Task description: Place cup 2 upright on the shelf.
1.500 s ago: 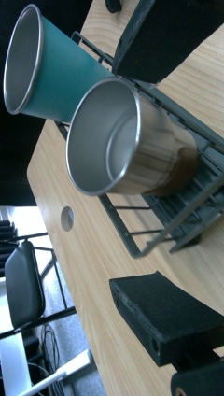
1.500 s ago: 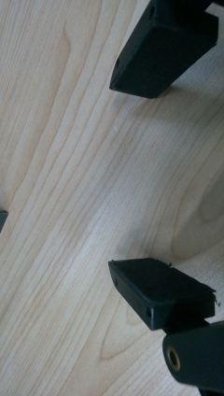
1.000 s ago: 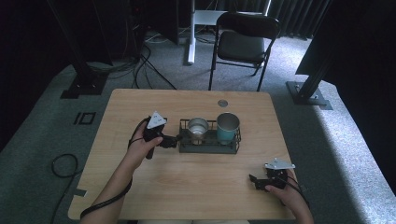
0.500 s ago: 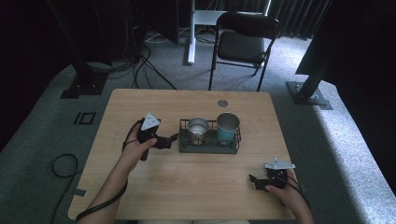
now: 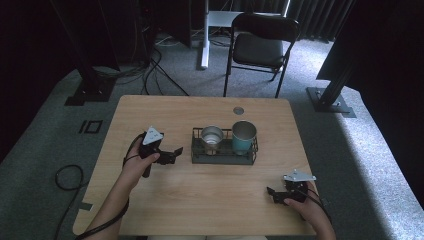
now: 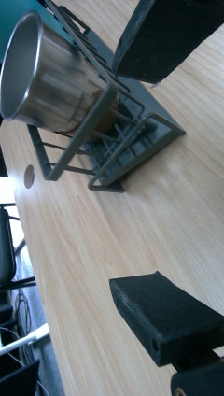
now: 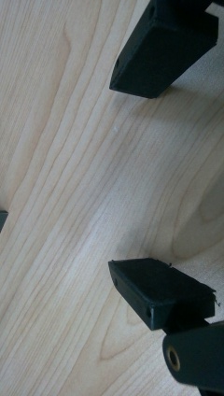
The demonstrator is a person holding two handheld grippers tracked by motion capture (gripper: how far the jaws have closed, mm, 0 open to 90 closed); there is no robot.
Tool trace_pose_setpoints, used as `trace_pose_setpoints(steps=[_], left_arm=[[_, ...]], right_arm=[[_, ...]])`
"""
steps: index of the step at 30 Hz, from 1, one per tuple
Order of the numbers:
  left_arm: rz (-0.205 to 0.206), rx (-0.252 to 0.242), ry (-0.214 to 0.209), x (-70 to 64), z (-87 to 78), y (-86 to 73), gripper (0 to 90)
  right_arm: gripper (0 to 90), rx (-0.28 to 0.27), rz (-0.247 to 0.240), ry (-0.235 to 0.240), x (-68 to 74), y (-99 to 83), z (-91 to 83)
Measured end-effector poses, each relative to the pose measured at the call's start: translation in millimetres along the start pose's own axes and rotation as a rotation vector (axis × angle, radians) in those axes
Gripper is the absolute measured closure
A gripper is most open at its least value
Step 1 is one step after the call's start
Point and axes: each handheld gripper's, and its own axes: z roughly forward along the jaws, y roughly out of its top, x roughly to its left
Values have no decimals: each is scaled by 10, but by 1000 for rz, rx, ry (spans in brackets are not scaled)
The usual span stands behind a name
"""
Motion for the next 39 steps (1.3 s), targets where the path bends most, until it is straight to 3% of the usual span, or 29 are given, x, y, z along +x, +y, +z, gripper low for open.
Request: trace_pose_setpoints(steps=[8,21,30,39], left_arm=[[-3,17,10,38,-55,-111,23],[-48,37,62,183,-229,-414,23],[-82,27,80,223,-332,-528,23],[-105,49,139,264,-462,-654,23]], right_arm=[[118,0,0,0,0,0,0],[118,0,0,0,1,0,0],[118,0,0,0,0,0,0],[118,0,0,0,1,0,0]])
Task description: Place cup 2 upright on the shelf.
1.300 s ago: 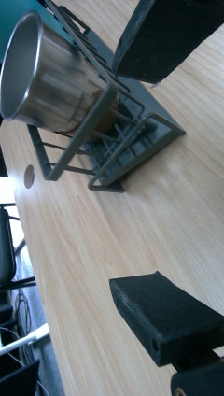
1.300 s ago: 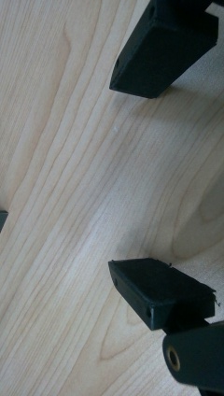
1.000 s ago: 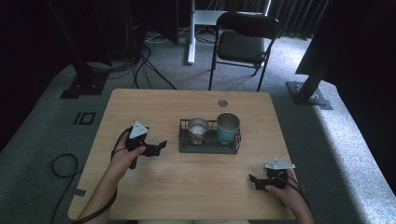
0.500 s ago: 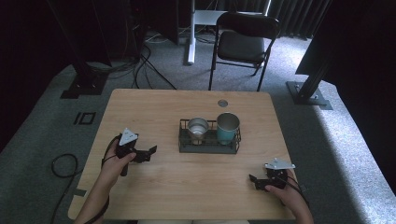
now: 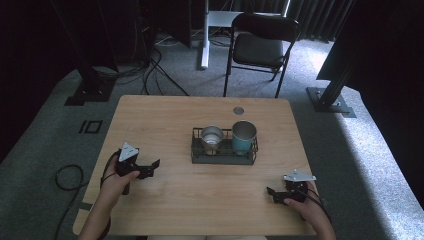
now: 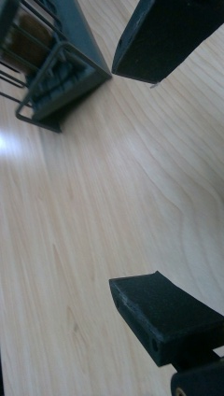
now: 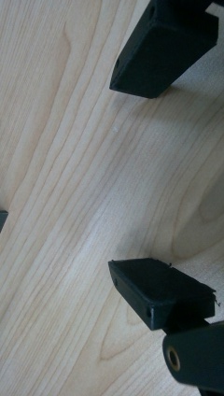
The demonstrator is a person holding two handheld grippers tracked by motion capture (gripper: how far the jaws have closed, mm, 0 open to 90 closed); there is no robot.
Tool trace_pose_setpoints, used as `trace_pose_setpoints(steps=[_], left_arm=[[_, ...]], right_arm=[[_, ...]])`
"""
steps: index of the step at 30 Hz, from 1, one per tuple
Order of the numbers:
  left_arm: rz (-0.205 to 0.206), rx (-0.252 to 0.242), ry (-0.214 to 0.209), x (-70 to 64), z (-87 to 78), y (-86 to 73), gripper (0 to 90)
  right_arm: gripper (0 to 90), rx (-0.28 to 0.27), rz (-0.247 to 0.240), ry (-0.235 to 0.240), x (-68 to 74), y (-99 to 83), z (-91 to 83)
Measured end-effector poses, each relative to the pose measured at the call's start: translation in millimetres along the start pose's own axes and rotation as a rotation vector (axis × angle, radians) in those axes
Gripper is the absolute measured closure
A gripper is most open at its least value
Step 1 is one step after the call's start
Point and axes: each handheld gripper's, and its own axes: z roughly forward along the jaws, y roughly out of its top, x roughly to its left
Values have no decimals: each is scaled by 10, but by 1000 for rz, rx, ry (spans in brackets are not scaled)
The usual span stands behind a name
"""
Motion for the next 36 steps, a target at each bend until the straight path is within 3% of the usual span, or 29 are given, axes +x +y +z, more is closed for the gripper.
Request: trace_pose_setpoints(steps=[7,13,14,19,21,30,36], left_arm=[[-29,6,15,51,-55,-83,23],[-38,26,60,121,-120,-159,23],[-48,33,82,149,-163,-204,23],[-71,34,98,174,-203,-252,23],[-90,44,125,211,-248,-316,23],[-104,84,190,268,-352,-402,23],[-136,101,219,306,-401,-459,23]], right_arm=[[118,0,0,0,0,0,0],[118,0,0,0,-1,0,0],[118,0,0,0,-1,0,0],[118,0,0,0,0,0,0],[118,0,1,0,0,0,0],[118,0,1,0,0,0,1],[118,0,0,0,0,0,1]])
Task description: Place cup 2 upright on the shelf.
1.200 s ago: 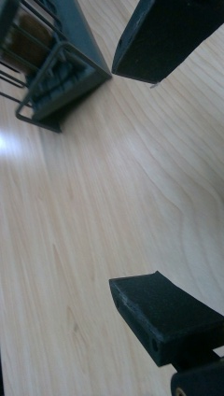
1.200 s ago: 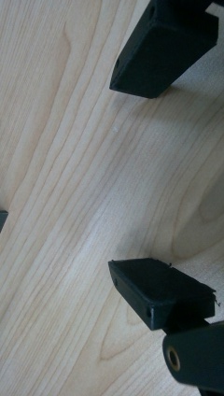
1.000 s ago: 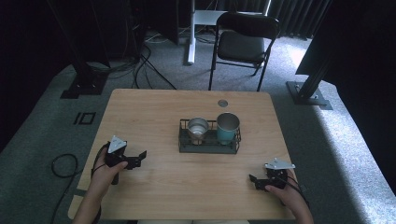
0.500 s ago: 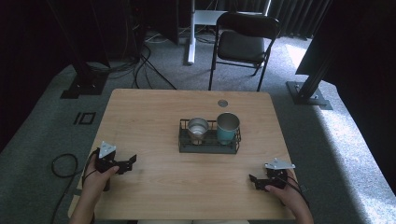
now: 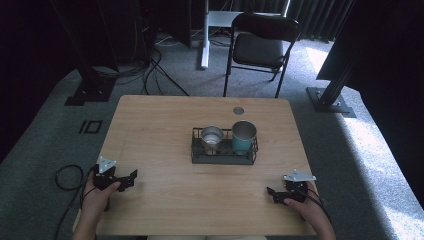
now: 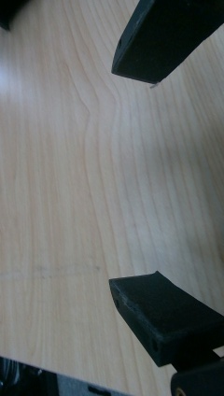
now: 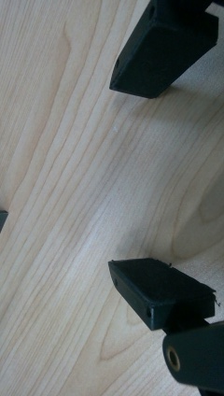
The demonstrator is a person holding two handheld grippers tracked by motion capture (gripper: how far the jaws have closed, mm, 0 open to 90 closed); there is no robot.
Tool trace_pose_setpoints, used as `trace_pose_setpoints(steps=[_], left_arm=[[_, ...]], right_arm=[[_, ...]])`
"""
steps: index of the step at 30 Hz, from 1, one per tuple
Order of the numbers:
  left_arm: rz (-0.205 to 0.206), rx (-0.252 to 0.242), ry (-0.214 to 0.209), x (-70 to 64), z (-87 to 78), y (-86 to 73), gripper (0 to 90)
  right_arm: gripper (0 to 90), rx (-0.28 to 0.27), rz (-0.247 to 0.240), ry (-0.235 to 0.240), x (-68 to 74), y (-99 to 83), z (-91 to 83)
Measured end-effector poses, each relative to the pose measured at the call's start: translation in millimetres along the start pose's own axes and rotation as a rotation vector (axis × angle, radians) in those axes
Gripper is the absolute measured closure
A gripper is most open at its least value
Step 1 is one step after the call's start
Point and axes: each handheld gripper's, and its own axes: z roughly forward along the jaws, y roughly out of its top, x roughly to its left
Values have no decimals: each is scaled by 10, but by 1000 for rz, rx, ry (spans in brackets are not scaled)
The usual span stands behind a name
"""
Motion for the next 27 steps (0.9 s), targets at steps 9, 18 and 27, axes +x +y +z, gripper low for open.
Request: trace_pose_setpoints(steps=[9,18,27], left_arm=[[-35,25,32,55,-43,-51,23],[-42,70,93,132,-90,-156,24],[-63,117,139,162,-122,-221,23]], right_arm=[[118,0,0,0,0,0,0],[118,0,0,0,0,0,0],[118,0,0,0,0,0,0]])
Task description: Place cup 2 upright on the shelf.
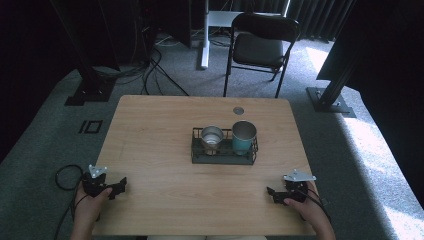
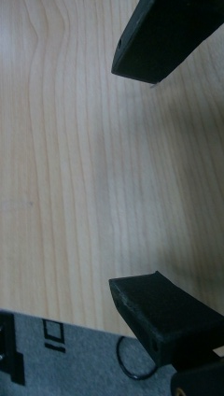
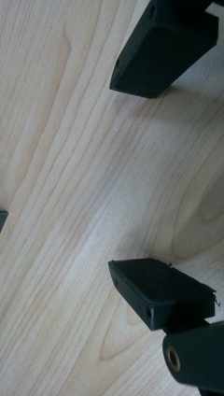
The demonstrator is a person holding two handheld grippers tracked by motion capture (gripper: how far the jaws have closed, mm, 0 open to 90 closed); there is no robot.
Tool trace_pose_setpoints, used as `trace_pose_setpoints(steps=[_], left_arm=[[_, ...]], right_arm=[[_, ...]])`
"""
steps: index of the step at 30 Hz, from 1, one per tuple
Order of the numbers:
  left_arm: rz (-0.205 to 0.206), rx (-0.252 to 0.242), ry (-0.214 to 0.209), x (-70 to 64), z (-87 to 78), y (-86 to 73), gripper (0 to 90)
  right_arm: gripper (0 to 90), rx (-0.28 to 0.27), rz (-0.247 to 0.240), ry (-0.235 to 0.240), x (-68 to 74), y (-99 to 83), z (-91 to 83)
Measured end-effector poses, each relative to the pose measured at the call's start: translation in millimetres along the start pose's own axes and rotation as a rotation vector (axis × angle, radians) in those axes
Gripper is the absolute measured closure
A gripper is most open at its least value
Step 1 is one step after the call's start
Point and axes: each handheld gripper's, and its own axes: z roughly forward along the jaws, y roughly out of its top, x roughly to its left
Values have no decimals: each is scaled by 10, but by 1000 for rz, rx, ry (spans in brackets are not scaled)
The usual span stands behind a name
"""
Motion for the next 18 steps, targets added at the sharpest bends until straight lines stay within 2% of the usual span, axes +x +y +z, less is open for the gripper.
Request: trace_pose_setpoints(steps=[9,12,18], left_arm=[[-18,29,19,-16,27,-65,24],[-30,16,32,-17,31,-77,23],[-40,14,40,-25,35,-76,24]], right_arm=[[118,0,3,-3,-2,0,0],[118,-1,18,-20,-11,0,0],[118,-1,18,-20,-11,-1,0]])
